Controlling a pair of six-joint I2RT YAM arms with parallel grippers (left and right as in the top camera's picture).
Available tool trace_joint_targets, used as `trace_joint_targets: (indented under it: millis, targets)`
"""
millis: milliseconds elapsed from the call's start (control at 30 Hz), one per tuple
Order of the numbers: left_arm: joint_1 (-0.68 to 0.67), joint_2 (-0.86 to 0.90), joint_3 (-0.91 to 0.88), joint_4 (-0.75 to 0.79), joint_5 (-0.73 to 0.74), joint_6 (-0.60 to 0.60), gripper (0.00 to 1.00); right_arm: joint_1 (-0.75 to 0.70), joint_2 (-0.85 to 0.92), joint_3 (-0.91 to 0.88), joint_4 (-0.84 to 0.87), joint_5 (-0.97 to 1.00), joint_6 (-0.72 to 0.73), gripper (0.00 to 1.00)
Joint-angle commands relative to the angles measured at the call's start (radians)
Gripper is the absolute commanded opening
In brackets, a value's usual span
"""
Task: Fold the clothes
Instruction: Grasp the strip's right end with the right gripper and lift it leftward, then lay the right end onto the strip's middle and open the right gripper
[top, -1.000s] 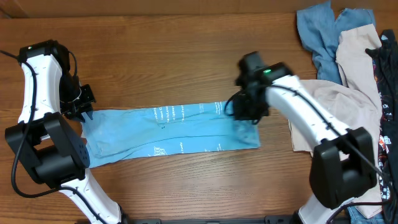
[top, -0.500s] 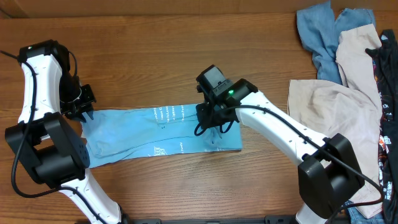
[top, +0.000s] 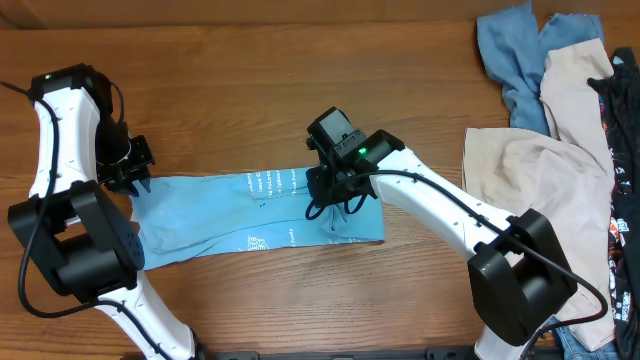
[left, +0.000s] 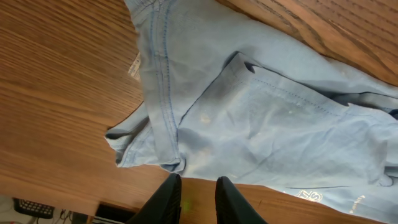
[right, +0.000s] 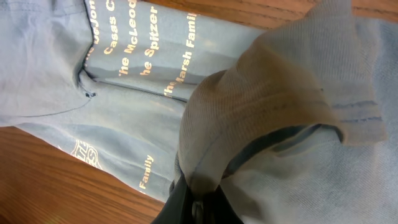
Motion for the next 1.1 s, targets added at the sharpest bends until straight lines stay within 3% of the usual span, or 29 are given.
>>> trace_joint_targets:
  millis: [0,400,567,733,900,1067]
  targets:
    - [0.003,-0.026,0.012,0.000,0.013,0.016,0.23,0.006,0.000,0.024,0.011,-0.019,0.004,0.04]
    - [0.003,-0.026,0.012,0.000,0.013,0.016,0.22,0.045,0.000,0.024,0.046,-0.059,-0.055,0.06]
    - [0.003,-0.026,0.012,0.000,0.013,0.016,0.22,0.045,0.000,0.023,0.061,-0.071,-0.056,0.38]
    - [0.004,-0.026,0.012,0.000,0.013,0.016,0.22,0.044,0.000,0.024,0.058,-0.138,-0.177,0.47]
    - [0.003,-0.026,0.012,-0.001,0.013,0.016,0.22,0.030,0.000,0.024,0.042,0.067,-0.093,0.48]
    - [0.004,-0.026,0.012,-0.002,0.012,0.016,0.23,0.029,0.000,0.019,0.020,0.205,-0.042,0.38]
